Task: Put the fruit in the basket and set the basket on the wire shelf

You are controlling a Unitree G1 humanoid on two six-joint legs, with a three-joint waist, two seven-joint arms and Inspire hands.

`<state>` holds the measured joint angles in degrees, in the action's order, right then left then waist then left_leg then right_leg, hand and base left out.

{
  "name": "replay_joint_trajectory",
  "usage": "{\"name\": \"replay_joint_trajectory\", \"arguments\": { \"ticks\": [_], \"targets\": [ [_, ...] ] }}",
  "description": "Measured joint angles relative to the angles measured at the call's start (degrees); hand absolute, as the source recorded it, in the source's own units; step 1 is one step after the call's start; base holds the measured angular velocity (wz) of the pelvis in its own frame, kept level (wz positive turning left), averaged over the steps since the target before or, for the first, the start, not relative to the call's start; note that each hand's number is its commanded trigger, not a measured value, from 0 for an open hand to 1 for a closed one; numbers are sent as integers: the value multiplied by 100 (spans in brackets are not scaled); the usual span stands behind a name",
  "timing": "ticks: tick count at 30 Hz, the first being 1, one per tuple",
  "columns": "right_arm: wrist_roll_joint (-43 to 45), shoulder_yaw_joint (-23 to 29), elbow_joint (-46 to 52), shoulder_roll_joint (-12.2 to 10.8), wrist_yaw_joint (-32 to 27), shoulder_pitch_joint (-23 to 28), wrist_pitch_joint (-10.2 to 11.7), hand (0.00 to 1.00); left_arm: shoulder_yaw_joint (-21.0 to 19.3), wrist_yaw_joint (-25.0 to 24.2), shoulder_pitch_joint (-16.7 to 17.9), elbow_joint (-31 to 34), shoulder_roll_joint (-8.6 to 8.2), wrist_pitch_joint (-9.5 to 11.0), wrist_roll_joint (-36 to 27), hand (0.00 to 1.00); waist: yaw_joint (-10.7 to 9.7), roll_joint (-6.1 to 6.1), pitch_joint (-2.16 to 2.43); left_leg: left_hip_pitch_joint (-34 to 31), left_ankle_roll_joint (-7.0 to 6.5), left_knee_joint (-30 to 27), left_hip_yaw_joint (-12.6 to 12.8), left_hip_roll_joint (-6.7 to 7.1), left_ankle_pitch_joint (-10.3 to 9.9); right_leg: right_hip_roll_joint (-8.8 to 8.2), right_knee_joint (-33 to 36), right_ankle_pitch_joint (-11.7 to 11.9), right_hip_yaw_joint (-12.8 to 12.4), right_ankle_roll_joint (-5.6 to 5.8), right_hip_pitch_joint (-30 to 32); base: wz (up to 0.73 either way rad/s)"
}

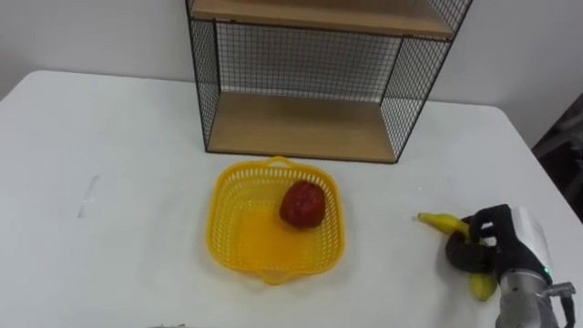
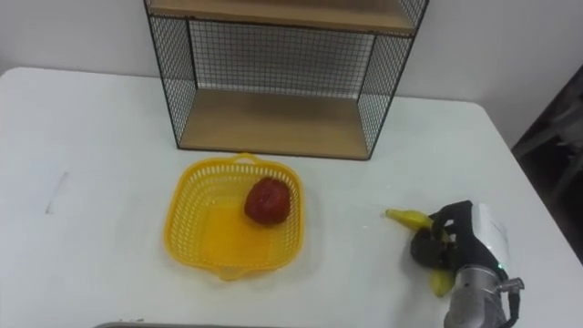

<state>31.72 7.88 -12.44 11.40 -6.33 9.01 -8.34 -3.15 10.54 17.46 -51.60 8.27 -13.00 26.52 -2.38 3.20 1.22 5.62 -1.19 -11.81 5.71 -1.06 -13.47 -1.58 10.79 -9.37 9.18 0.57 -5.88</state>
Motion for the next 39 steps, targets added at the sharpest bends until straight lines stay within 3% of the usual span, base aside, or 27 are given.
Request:
{"name": "replay_joint_trajectory", "arguments": {
  "ticks": [2,4,6,14,17,21,39],
  "targets": [
    [51,-26,311,-33,254,30,-60,100,0,-26,0,0,-13,61,0,0,9,-21,-26,-12,2,18,44,6,3,5,18,2,-61,-4,46,-14],
    [26,-197,865,-69,461,30,-168,100,12,-68,-76,-29,-15,103,-113,0,-7,-34,-102,-17,-2,33,107,5,13,6,91,2,-125,-4,116,-15],
    [27,-339,1273,-76,521,24,-168,100,12,-77,-193,-137,-3,142,-229,0,-7,-41,-144,-32,-4,33,121,7,15,4,88,2,-135,-4,135,-5],
    [-358,-420,2420,-75,527,-228,-120,100,132,-208,-192,-185,8,402,-324,0,90,-2,-122,-192,-5,2,170,-5,15,9,85,2,-118,-4,297,0],
    [-633,-423,2948,-73,516,-287,60,100,195,-249,-125,-198,8,459,-324,0,98,-26,-119,-195,-6,-4,165,-11,16,13,78,2,-112,-4,296,0],
    [-681,-505,3289,-74,525,-349,118,100,223,-363,-115,-197,15,480,-306,0,150,-43,-120,-191,-6,1,167,-9,16,14,81,2,-148,-4,294,0],
    [-423,-1647,3608,-42,1604,-387,156,100,711,-522,-377,-260,128,644,-324,0,471,-33,-119,-225,7,33,148,-21,23,30,78,12,-120,-18,311,1]
  ]
}}
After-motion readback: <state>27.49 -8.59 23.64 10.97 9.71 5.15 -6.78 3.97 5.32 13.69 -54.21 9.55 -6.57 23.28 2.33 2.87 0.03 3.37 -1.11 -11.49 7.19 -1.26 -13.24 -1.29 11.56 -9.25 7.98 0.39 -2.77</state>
